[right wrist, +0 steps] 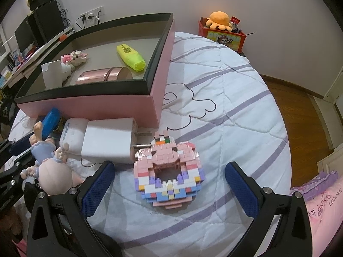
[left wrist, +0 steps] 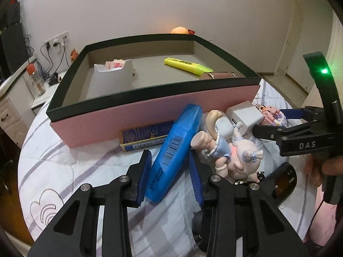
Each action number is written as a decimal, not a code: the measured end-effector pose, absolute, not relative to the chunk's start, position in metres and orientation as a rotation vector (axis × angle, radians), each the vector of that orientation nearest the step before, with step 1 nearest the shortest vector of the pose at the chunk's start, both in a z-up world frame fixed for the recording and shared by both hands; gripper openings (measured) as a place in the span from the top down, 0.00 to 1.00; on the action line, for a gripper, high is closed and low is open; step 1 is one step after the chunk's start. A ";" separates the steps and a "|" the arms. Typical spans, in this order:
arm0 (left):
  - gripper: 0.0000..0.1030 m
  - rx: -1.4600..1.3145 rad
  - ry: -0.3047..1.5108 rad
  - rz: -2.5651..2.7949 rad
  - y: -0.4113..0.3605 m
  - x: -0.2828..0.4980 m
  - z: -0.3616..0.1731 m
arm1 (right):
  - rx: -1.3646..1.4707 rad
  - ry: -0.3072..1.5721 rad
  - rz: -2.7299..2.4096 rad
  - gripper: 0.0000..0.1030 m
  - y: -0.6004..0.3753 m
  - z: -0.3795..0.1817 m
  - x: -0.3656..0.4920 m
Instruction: Organize rigid objects
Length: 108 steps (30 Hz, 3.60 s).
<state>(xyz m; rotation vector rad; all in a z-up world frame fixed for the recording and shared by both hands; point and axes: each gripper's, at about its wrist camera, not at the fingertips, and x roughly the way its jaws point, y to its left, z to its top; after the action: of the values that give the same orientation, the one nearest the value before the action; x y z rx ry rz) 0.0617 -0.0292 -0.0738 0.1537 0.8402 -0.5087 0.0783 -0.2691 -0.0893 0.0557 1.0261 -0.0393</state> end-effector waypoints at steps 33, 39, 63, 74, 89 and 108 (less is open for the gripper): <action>0.77 0.024 0.861 -0.506 -0.025 0.055 -0.060 | 0.079 0.986 0.050 0.49 -0.274 -0.079 0.063; 0.77 0.000 0.857 -0.494 -0.016 0.051 -0.053 | 0.097 0.950 0.074 0.49 -0.271 -0.057 0.050; 0.77 0.009 0.755 -0.435 -0.026 0.160 0.027 | 0.037 0.853 0.197 0.49 -0.222 0.015 0.171; 0.77 0.029 0.873 -0.442 -0.053 0.213 -0.016 | 0.023 0.968 0.187 0.48 -0.220 -0.033 0.222; 0.01 0.071 0.826 -0.305 -0.044 0.201 -0.001 | 0.033 0.972 0.154 0.19 -0.230 -0.033 0.217; 0.00 0.078 0.781 -0.151 -0.010 0.093 0.027 | 0.132 0.807 0.113 0.16 -0.257 0.019 0.069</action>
<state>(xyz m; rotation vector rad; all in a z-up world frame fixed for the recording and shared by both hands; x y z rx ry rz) 0.0931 -0.0098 0.0274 0.0780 0.7813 -0.1510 0.0691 -0.2573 0.0191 0.1318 0.8070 0.1130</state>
